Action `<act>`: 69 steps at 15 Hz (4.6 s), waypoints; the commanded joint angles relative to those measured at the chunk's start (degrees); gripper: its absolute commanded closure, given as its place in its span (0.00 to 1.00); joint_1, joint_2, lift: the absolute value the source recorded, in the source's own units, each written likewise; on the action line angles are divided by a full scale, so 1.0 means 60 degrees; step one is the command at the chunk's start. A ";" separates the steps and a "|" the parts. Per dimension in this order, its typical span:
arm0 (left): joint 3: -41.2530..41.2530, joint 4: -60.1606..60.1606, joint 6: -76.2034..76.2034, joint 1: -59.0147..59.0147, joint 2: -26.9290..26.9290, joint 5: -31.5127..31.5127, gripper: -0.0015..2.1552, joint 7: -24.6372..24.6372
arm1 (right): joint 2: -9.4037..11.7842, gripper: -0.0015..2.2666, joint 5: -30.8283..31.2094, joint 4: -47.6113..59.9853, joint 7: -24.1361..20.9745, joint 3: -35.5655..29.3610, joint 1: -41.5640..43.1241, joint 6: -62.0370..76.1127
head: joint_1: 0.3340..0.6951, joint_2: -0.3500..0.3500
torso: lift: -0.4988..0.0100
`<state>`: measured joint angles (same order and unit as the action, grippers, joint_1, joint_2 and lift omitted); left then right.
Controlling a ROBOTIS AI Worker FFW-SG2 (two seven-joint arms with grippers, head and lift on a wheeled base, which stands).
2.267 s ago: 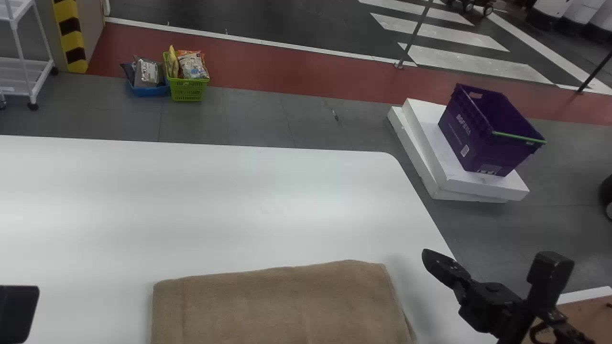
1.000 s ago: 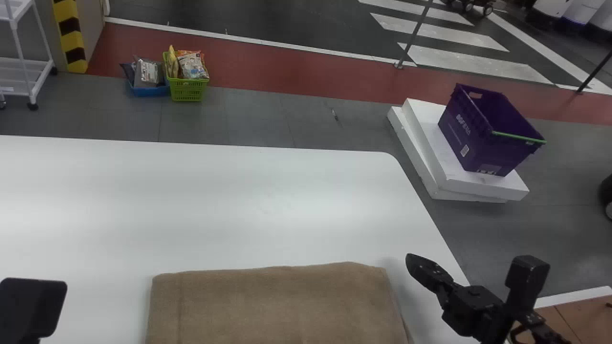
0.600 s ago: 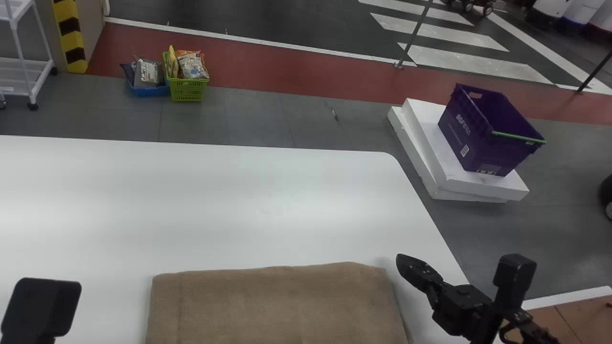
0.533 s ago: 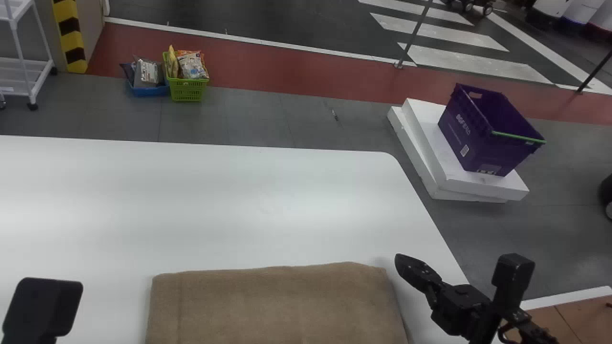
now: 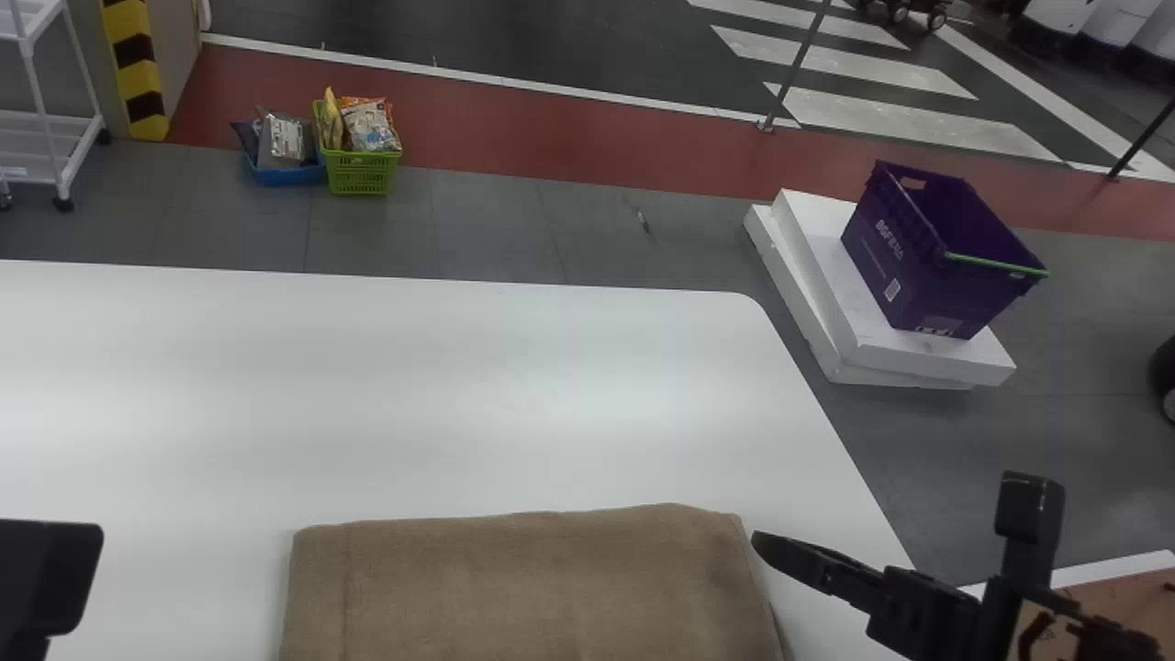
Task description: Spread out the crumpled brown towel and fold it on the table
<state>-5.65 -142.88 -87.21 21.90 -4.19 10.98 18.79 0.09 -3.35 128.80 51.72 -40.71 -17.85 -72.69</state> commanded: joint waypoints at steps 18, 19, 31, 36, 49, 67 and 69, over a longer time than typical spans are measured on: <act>0.0135 -0.1134 0.0714 0.0598 -0.0063 0.0718 0.16 0.1453 | 0.0029 0.07 0.1393 -0.1238 0.0140 0.0794 0.1847 -0.2898 | 1.00 0.00 | 0.73; 0.0047 -0.1016 0.0743 0.0598 -0.0005 0.0718 0.16 0.1585 | 0.0000 0.07 0.1481 -0.1179 0.0140 0.0926 0.1847 -0.2898 | 1.00 0.00 | 0.73; -0.0597 0.1430 0.3526 -0.0031 -0.0049 0.0176 0.24 0.1292 | 0.0000 0.26 0.1524 -0.0579 0.0550 0.1073 0.1847 -0.2898 | 1.00 0.00 | 0.73; -0.0290 0.1386 0.3556 0.0379 -0.0122 -0.0234 0.41 0.1395 | -0.0015 0.26 0.1393 -0.0315 0.0872 0.0809 0.1716 -0.2898 | 1.00 0.00 | 0.73; -0.0553 0.1708 0.4317 0.0730 -0.0122 -0.0732 0.46 0.1483 | 0.0117 0.02 0.2066 0.0095 0.1019 0.0501 0.1525 -0.2898 | 1.00 0.00 | 0.73; -0.0363 0.1693 0.4464 0.0642 -0.0107 -0.1054 0.46 0.1483 | 0.1143 0.10 0.5480 -0.1501 0.3113 0.2713 0.2067 -0.2898 | 1.00 0.00 | 0.73; -0.0377 0.1708 0.4435 0.0584 -0.0093 -0.1069 0.46 0.1468 | 0.1187 0.10 0.5480 -0.1633 0.3187 0.2684 0.2052 -0.2898 | 1.00 0.00 | 0.73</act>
<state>-7.80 -132.69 -60.46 25.60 -4.84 4.69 27.62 7.02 29.63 119.55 70.73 -24.42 -5.46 -89.96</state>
